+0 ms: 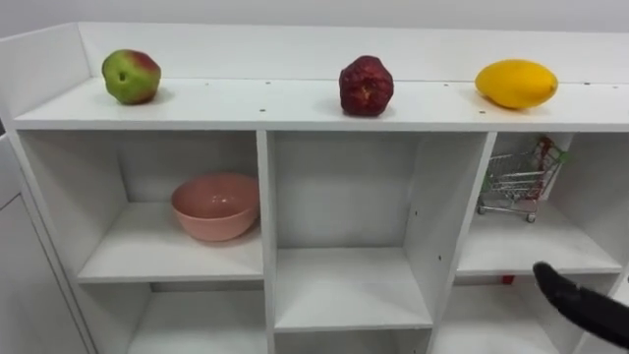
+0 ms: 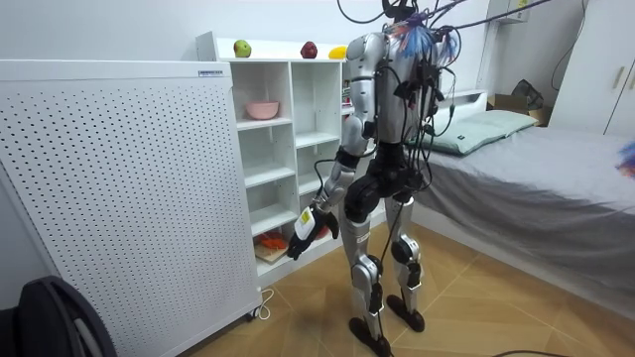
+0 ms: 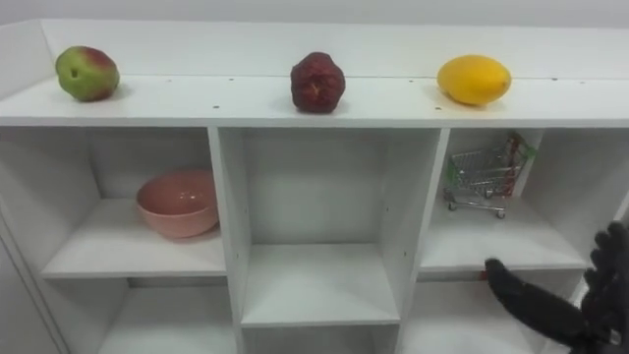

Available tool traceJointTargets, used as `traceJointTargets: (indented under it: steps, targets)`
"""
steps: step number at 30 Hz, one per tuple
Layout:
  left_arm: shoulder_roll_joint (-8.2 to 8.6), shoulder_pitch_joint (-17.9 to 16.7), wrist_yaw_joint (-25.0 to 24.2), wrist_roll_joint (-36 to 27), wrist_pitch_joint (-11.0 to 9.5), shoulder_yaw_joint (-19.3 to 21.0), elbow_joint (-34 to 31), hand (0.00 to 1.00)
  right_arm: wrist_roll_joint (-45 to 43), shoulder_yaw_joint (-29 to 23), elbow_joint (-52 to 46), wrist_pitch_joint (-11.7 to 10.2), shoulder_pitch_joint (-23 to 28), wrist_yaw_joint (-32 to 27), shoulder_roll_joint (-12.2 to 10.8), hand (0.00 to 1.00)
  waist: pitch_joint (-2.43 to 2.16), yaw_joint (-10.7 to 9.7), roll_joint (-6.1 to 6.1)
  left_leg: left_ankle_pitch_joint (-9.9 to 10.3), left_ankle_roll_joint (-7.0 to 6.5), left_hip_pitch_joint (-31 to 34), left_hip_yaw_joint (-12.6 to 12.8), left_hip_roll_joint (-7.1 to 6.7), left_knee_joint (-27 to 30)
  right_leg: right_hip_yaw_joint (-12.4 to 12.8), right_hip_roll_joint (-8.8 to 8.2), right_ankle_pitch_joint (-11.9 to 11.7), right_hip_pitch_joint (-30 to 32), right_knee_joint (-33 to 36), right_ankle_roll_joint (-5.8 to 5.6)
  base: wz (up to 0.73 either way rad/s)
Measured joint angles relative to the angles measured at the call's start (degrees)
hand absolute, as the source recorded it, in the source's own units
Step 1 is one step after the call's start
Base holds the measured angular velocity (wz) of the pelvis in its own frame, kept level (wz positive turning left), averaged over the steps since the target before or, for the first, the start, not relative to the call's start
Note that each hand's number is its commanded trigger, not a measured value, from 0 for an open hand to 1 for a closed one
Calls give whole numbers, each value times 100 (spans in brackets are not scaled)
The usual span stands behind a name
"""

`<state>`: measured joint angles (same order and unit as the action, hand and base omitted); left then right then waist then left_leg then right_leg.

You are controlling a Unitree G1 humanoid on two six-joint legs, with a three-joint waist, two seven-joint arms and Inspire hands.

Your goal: Arrange fruit in the closet

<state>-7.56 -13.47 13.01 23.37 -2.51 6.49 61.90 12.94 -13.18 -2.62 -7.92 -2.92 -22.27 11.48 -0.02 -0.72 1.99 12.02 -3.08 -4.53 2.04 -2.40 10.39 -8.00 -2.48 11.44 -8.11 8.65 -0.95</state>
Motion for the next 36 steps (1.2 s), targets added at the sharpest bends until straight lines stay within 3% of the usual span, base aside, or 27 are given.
traceJointTargets:
  steps: [5, 11, 20, 23, 25, 31, 34, 36]
  targets:
    - [-1, 34, -129, 214, 4, 7, 1, 0, -207, 82, -768, -34, -60, 93, 133, 0, 2, 82, -6, -3, 11, 50, -2, 53, 10, -99, 14, -6, 27, 23, 9, 2]
    - [-14, 20, -223, 213, 7, -19, -16, 0, -437, 222, -1252, -76, -276, 259, 293, 0, 11, 107, 87, -12, 25, 84, -52, 60, 22, -144, 27, -8, 34, 22, 13, 3]
    - [-23, 64, -251, 225, -3, -104, 43, 0, -602, 382, -1412, -90, -1150, 676, 366, 0, 12, 134, 118, -12, 25, 86, -59, 59, 30, -143, 26, -9, 40, 17, 13, 0]
    - [-43, 123, -275, 340, -1, -104, 41, 0, -687, 414, -1416, -91, -1401, 708, 593, 0, 13, 199, 126, -12, 25, 85, -70, 59, 27, -168, 26, -9, 39, 16, 13, 0]
    - [-59, 168, -273, 397, 1, -105, -26, 0, -676, 415, -1415, -91, -1454, 724, 786, 0, 12, 263, 169, -13, 26, 80, -82, 58, 30, -195, 25, -8, 20, 9, 13, 6]
    - [-138, 259, -255, 383, 73, -116, -32, 0, -379, 541, -1385, -76, -1642, 745, 827, 0, 74, 286, 325, -21, 36, 89, -133, 58, 48, -298, 23, -8, -8, 8, 13, 5]
    - [-200, 271, -284, 457, 129, -107, -37, 0, -46, 540, -1343, -78, -1712, 771, 870, 0, 39, 349, 397, -20, 37, 127, -213, 59, 33, -341, 26, -8, 2, 11, 13, 9]
    - [-227, 272, -356, 539, 156, -108, -61, 0, 59, 563, -1076, -81, -1866, 880, 942, 0, 43, 414, 389, -19, 38, 118, -215, 55, 47, -372, 25, -9, -6, 10, 13, 2]
